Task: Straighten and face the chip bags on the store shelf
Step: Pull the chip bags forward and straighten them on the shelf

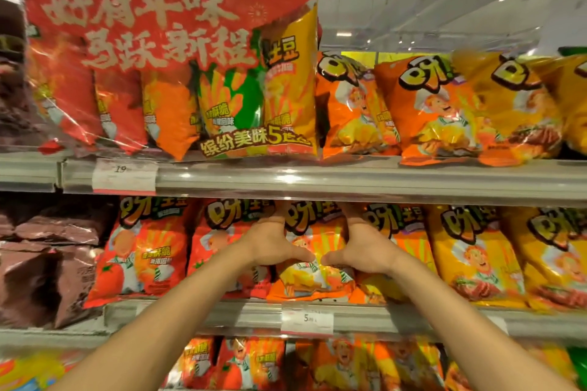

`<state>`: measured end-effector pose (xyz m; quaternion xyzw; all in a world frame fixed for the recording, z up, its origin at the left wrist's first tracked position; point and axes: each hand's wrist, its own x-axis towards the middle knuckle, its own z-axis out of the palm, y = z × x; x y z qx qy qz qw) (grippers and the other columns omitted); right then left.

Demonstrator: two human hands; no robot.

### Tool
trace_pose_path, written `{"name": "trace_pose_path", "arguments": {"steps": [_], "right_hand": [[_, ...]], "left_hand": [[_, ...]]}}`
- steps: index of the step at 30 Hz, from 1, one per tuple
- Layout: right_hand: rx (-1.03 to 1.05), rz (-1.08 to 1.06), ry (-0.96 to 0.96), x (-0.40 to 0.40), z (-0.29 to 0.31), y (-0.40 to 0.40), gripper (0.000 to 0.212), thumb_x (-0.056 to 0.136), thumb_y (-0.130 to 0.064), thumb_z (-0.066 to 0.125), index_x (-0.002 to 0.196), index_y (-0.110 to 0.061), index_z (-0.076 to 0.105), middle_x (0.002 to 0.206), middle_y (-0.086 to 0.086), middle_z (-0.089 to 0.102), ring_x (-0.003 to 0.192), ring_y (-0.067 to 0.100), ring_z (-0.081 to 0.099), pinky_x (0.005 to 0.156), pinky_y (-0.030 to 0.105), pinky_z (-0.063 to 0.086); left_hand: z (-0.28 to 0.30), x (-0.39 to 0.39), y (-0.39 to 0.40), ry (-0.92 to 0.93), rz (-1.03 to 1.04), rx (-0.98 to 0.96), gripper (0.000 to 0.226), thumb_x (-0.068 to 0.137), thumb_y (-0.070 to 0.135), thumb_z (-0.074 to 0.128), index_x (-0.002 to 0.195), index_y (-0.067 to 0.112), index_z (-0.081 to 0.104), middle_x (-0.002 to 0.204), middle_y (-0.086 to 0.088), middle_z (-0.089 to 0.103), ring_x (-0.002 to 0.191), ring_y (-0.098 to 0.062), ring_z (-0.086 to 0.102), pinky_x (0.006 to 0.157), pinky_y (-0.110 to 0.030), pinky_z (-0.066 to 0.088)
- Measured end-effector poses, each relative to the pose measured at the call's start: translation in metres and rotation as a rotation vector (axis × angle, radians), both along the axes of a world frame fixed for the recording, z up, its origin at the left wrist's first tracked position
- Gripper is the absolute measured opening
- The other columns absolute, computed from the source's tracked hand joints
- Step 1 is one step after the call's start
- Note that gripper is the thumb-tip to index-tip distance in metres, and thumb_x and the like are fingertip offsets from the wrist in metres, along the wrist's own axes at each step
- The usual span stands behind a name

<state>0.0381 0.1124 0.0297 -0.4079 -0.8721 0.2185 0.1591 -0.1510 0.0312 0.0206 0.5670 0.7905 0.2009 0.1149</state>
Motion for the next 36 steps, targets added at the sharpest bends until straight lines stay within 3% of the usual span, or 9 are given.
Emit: {"name": "trace_pose_path", "arguments": {"steps": [7, 12, 14, 16, 18, 20, 25, 29, 36], "right_hand": [[0.064, -0.012, 0.029, 0.007, -0.003, -0.011, 0.089, 0.069, -0.046, 0.085, 0.138, -0.013, 0.039, 0.131, 0.005, 0.047, 0.116, 0.017, 0.047, 0.090, 0.024, 0.039], [0.023, -0.093, -0.026, -0.001, -0.003, -0.017, 0.064, 0.072, -0.036, 0.081, 0.119, -0.009, 0.045, 0.109, 0.008, 0.056, 0.080, 0.015, 0.063, 0.062, 0.030, 0.051], [0.067, -0.115, -0.048, -0.001, -0.006, -0.024, 0.057, 0.078, -0.036, 0.075, 0.120, -0.012, 0.045, 0.126, 0.014, 0.049, 0.102, 0.021, 0.059, 0.077, 0.032, 0.052], [0.168, -0.156, -0.045, -0.001, -0.012, -0.032, 0.075, 0.088, -0.044, 0.065, 0.146, -0.013, 0.029, 0.152, 0.019, 0.026, 0.137, 0.031, 0.036, 0.103, 0.035, 0.039], [0.421, -0.177, -0.043, -0.006, -0.021, -0.041, 0.073, 0.096, -0.052, 0.050, 0.152, -0.013, 0.025, 0.151, 0.020, 0.029, 0.139, 0.035, 0.030, 0.112, 0.041, 0.031], [0.623, -0.150, -0.078, -0.019, -0.029, -0.045, 0.066, 0.097, -0.059, 0.038, 0.145, -0.014, 0.042, 0.139, 0.019, 0.048, 0.129, 0.037, 0.042, 0.108, 0.048, 0.035], [0.636, -0.120, -0.167, -0.060, -0.045, -0.046, 0.069, 0.097, -0.064, 0.026, 0.146, -0.021, 0.047, 0.146, 0.012, 0.051, 0.140, 0.036, 0.038, 0.115, 0.064, 0.012], [0.604, -0.214, -0.149, -0.072, -0.059, -0.047, 0.065, 0.096, -0.063, 0.033, 0.138, -0.019, 0.056, 0.137, 0.015, 0.059, 0.138, 0.039, 0.042, 0.112, 0.070, 0.017], [0.598, -0.299, -0.141, -0.083, -0.067, -0.048, 0.067, 0.097, -0.064, 0.029, 0.133, -0.017, 0.062, 0.138, 0.017, 0.058, 0.139, 0.040, 0.039, 0.113, 0.070, 0.012]], "left_hand": [[0.000, -0.013, -0.001, -0.039, -0.075, 0.064, 0.112, 0.037, 0.083, 0.078, 0.134, 0.034, 0.049, 0.125, 0.012, 0.059, 0.108, -0.012, 0.057, 0.081, -0.024, 0.046], [0.001, -0.007, -0.005, -0.008, -0.088, 0.107, 0.113, 0.054, 0.071, 0.084, 0.146, 0.027, 0.034, 0.134, 0.004, 0.053, 0.122, -0.021, 0.054, 0.089, -0.028, 0.046], [-0.004, -0.003, -0.017, 0.104, -0.065, 0.176, 0.105, 0.064, 0.074, 0.076, 0.145, 0.021, 0.036, 0.127, -0.004, 0.057, 0.120, -0.025, 0.054, 0.092, -0.033, 0.048], [-0.014, -0.001, -0.034, 0.245, -0.042, 0.275, 0.100, 0.076, 0.076, 0.062, 0.153, 0.021, 0.027, 0.137, -0.011, 0.051, 0.129, -0.030, 0.048, 0.101, -0.039, 0.046], [-0.024, -0.006, -0.049, 0.415, -0.010, 0.470, 0.074, 0.091, 0.063, 0.051, 0.150, 0.020, 0.037, 0.137, -0.014, 0.050, 0.129, -0.034, 0.047, 0.100, -0.043, 0.047], [-0.033, -0.017, -0.057, 0.569, 0.051, 0.614, 0.056, 0.095, 0.052, 0.044, 0.138, 0.016, 0.054, 0.126, -0.017, 0.059, 0.116, -0.037, 0.055, 0.090, -0.046, 0.049], [-0.051, -0.045, -0.057, 0.606, 0.192, 0.474, 0.062, 0.099, 0.058, 0.030, 0.141, 0.021, 0.055, 0.141, -0.018, 0.056, 0.134, -0.039, 0.046, 0.110, -0.056, 0.030], [-0.061, -0.054, -0.052, 0.589, 0.173, 0.425, 0.069, 0.099, 0.066, 0.022, 0.150, 0.025, 0.044, 0.156, -0.015, 0.040, 0.151, -0.035, 0.021, 0.119, -0.055, 0.011], [-0.064, -0.057, -0.050, 0.614, 0.184, 0.384, 0.072, 0.098, 0.067, 0.021, 0.148, 0.023, 0.047, 0.149, -0.020, 0.048, 0.144, -0.039, 0.035, 0.116, -0.061, 0.023]]}}
